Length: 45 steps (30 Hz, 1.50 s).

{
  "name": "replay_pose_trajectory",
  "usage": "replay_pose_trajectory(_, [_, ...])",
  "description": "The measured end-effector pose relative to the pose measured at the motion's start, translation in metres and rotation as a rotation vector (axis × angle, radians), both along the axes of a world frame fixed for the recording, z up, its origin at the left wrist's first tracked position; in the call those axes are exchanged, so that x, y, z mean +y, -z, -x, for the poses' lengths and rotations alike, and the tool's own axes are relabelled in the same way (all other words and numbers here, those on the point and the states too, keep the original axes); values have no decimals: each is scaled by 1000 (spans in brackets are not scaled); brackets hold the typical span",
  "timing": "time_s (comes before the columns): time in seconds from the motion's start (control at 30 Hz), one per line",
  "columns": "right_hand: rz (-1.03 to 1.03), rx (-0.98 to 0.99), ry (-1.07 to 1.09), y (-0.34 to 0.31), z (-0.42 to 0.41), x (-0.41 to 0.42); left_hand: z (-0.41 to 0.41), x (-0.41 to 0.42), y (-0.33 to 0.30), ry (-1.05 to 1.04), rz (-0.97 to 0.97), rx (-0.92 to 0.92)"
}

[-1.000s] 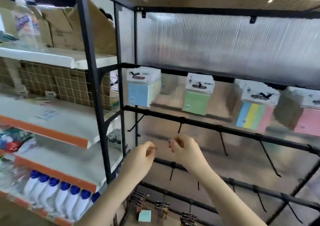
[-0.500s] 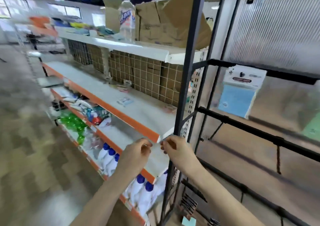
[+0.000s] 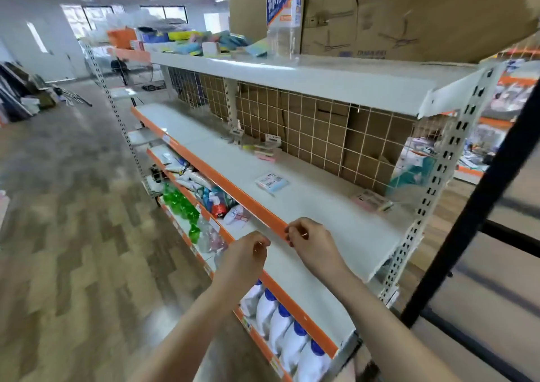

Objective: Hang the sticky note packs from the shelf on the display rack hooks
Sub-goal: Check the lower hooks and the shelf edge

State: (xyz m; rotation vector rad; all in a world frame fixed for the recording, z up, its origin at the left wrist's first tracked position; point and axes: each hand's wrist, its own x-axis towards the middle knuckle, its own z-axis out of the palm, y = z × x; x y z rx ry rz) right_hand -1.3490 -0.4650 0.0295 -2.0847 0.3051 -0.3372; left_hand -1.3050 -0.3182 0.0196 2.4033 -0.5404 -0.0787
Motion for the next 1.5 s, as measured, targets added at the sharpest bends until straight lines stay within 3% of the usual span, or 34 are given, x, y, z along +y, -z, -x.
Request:
replay_pose_trajectory(0.43, [128, 127, 6, 33, -134, 10, -125, 6, 33, -27, 40, 28])
replay_pose_trajectory(0.83, [216, 173, 251, 47, -287, 34, -302, 32, 47, 134, 94, 25])
replay_pose_trajectory(1.17, [504, 272, 530, 59, -359, 42, -408, 43, 50, 325, 179, 76])
replay_pose_trajectory(1.33, [525, 536, 417, 78, -367, 33, -436, 24, 56, 401, 149, 104])
replay_pose_trajectory(1.5, [622, 522, 352, 91, -375, 20, -454, -3, 59, 457, 149, 92])
